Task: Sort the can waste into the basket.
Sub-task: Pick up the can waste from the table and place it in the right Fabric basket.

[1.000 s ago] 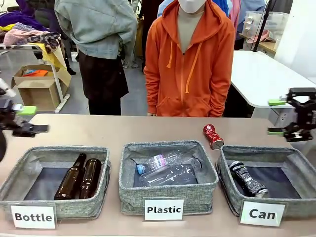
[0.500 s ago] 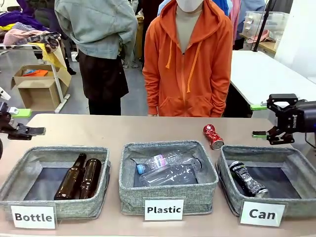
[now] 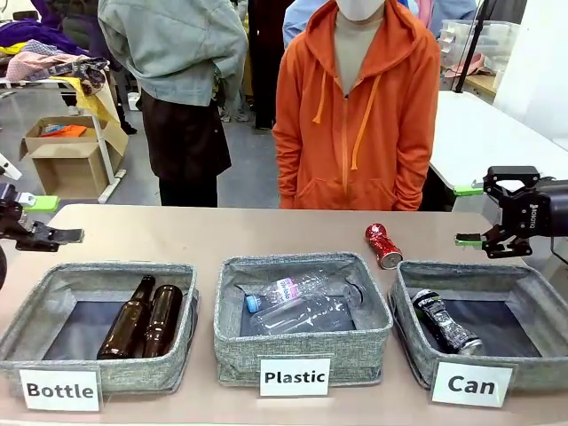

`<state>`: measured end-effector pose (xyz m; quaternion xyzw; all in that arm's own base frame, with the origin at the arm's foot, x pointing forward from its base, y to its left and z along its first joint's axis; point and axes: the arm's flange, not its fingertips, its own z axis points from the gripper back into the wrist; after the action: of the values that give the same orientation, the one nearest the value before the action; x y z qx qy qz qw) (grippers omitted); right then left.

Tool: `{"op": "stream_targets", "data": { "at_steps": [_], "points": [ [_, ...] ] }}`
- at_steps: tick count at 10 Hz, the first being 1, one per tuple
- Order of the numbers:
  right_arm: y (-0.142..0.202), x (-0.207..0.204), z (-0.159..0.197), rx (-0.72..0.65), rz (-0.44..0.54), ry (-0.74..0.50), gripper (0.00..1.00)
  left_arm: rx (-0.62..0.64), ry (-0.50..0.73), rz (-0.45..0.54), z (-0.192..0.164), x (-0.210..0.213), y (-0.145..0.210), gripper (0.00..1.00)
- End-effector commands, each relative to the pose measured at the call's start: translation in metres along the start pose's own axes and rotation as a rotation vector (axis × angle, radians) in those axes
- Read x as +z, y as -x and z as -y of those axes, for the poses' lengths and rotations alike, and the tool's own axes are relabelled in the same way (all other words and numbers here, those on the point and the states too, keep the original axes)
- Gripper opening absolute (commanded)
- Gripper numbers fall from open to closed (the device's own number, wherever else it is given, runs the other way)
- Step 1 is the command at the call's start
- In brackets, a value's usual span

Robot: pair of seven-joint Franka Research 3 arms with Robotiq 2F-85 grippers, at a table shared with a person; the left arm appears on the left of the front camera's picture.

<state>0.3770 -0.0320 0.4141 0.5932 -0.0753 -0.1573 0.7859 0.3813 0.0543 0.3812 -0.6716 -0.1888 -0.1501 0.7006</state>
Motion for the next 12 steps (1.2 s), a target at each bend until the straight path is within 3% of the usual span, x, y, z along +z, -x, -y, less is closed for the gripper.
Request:
{"op": "stream_targets", "data": {
  "at_steps": [1,4,5,7,8,9,10,11,12],
  "points": [
    [0.003,0.004,-0.002,-0.011,-0.009,0.002,1.00,0.000,-0.001,0.005,0.001,0.001,-0.003,1.00],
    [0.000,0.000,0.000,0.000,0.000,0.000,1.00,0.000,-0.001,0.005,0.001,0.001,-0.003,1.00],
    [0.008,-0.028,-0.009,0.034,0.045,0.278,1.00,0.000,-0.001,0.005,0.001,0.001,-0.003,1.00],
    [0.007,-0.059,-0.039,0.140,0.108,0.551,1.00,0.000,-0.001,0.005,0.001,0.001,-0.003,1.00],
    [-0.002,-0.077,-0.045,0.206,0.130,0.765,1.00,0.000,-0.001,0.005,0.001,0.001,-0.003,1.00],
    [-0.007,-0.097,-0.048,0.297,0.230,0.958,1.00,0.000,-0.001,0.005,0.001,0.001,-0.003,1.00],
    [-0.008,-0.115,-0.049,0.399,0.324,1.081,1.00,0.000,-0.001,0.005,0.001,0.001,-0.003,1.00],
    [-0.005,-0.130,-0.049,0.522,0.320,1.122,1.00,0.000,-0.001,0.005,0.001,0.001,-0.003,1.00],
    [-0.003,-0.136,-0.048,0.575,0.315,1.068,1.00,0.000,-0.001,0.005,0.001,0.001,-0.003,1.00]
  ]
}}
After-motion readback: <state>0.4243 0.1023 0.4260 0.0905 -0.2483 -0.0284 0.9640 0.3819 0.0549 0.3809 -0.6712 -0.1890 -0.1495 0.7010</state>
